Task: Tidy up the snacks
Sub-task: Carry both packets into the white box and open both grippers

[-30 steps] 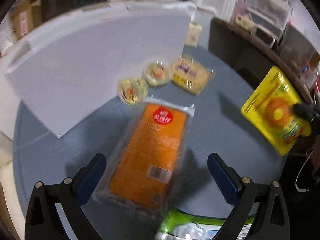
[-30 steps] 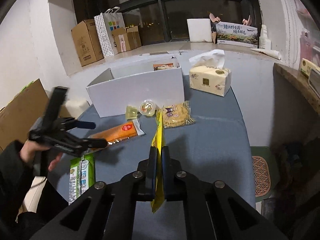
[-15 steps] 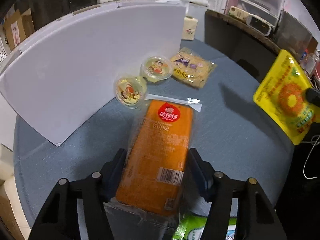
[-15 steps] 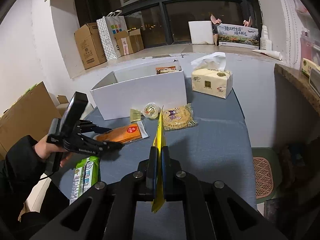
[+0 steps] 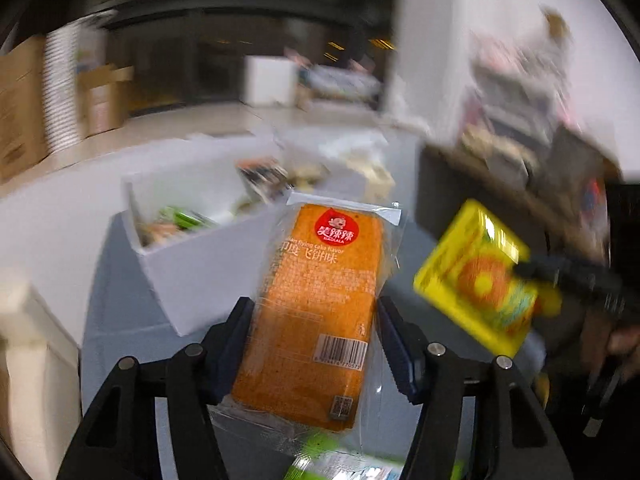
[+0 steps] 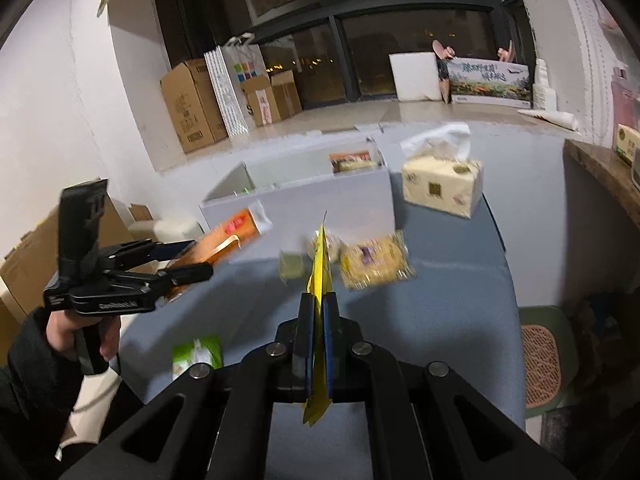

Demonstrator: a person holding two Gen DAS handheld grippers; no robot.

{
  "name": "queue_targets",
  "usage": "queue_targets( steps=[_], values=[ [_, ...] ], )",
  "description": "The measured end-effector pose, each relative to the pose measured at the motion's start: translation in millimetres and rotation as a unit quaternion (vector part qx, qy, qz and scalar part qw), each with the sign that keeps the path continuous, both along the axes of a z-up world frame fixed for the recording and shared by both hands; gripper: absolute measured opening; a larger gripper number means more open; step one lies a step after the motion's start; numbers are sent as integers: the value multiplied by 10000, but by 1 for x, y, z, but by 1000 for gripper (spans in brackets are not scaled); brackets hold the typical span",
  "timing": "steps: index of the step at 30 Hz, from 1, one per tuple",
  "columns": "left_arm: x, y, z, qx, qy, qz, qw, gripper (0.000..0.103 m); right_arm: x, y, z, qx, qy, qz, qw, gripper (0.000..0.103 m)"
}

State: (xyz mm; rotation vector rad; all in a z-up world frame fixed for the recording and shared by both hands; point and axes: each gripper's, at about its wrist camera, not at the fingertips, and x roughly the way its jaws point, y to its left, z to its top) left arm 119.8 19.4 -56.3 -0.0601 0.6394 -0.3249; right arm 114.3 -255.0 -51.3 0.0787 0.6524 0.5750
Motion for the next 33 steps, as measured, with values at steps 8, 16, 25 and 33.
queue_targets(
  steps=[8,16,25,33],
  values=[
    [45,31,44,-569,-318,1025,9926,66,74,37,48,437,-106,241,9987,3],
    [129,54,43,-339,-89,1570,9870,66,182,88,69,497,174,222,9984,3],
    [181,60,8,64,570,1624,9850,103,260,121,46,363,779,-44,9963,27],
    [162,61,9,257,442,1628,9853,103,250,116,41,192,304,-312,9989,103]
  ],
)
